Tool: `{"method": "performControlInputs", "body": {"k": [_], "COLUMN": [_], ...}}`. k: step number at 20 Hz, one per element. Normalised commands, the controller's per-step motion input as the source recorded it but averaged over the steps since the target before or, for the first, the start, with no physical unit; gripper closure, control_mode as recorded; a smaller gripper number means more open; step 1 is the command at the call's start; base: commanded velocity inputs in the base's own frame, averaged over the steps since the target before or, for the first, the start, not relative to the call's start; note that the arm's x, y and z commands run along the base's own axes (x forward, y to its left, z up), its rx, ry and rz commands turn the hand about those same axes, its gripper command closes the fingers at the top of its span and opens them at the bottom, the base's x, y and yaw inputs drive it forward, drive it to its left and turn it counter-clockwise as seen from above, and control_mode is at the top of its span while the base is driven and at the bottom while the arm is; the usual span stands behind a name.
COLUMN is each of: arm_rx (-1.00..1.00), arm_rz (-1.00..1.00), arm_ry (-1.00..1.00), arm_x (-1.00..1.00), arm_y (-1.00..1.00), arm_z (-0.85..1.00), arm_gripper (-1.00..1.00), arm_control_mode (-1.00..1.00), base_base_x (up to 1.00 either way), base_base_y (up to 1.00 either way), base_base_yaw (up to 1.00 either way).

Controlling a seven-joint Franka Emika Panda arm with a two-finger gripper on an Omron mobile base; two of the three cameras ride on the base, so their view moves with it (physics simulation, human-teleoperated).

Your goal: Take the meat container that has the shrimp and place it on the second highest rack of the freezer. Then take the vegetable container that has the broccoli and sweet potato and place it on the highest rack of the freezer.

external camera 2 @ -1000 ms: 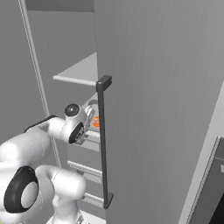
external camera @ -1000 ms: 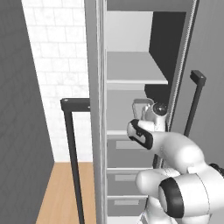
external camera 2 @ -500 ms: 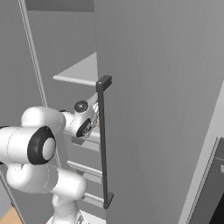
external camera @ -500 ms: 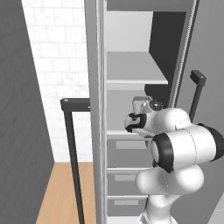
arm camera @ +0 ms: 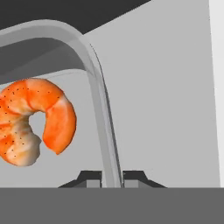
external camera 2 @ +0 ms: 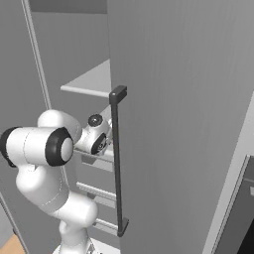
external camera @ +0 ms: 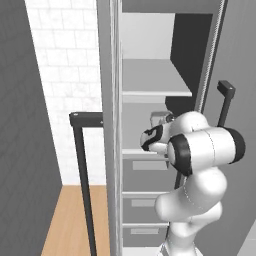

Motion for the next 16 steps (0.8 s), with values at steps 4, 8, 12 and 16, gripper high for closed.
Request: {"method": "performControlInputs", "body": {"k": [4,8,12,16], "arm_rx": [-0.01,0.0,0.0,0.0], "arm_rz": [-0.01,0.0,0.0,0.0], "arm_ry": [0.0,0.0,-0.03,-0.05], "arm_x": [0.34,0.41,0.27,0.0], "arm_y": [0.0,0.0,0.0,0.0], "arm_z": [-0.16,-0.17,-0.23,-0.19], "arm_gripper": [1.0,1.0,1.0,1.0], "arm_control_mode": [-1.0,-1.0,-1.0,-1.0], "base_base_x": [0.0,0.0,0.0,0.0], "base_base_y": [0.0,0.0,0.0,0.0], "base_base_yaw": [0.0,0.0,0.0,0.0]}}
